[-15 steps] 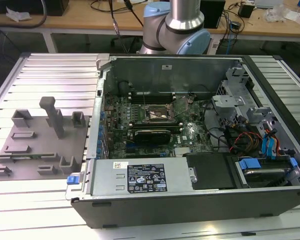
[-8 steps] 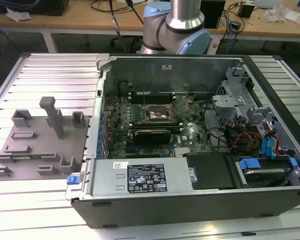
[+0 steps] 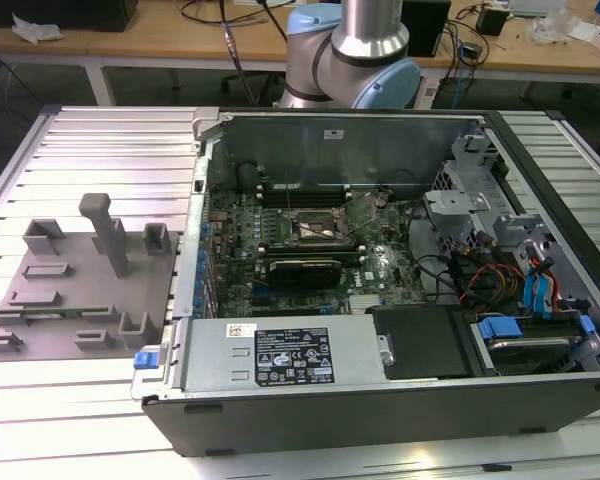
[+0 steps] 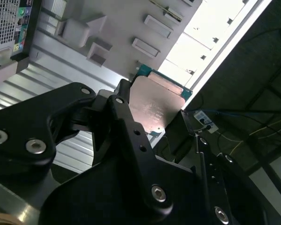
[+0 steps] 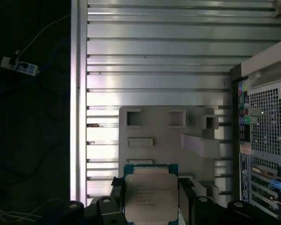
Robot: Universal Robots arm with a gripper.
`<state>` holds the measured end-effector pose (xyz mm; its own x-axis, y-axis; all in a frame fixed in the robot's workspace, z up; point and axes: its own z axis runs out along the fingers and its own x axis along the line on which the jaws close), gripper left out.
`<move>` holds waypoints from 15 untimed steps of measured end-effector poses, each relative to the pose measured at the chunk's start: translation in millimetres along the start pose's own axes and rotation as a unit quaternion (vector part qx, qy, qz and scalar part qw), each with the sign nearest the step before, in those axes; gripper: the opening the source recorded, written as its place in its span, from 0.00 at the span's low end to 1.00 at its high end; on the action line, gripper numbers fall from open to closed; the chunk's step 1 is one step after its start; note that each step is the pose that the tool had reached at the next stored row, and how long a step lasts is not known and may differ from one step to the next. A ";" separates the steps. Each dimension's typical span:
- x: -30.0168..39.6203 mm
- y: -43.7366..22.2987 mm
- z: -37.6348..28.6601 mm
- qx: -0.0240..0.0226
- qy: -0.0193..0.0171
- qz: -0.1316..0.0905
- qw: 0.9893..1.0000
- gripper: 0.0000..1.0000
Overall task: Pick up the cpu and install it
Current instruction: 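Pick up the cpu and move it towards the insertion slot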
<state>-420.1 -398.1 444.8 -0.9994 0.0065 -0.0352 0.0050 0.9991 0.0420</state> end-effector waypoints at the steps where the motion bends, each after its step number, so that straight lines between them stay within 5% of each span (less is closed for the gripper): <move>1: -0.1 0.4 -2.9 0.000 0.000 0.000 1.000 0.55; 6: -0.4 2.3 -20.5 0.000 -0.001 0.000 1.000 0.55; 10: -6.1 2.4 -20.4 0.000 -0.001 0.000 1.000 0.55; 15: -36.9 2.6 -19.3 0.000 -0.001 0.000 1.000 0.55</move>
<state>-383.9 -396.6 465.5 -0.9993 0.0066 -0.0376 0.0050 0.9991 0.0420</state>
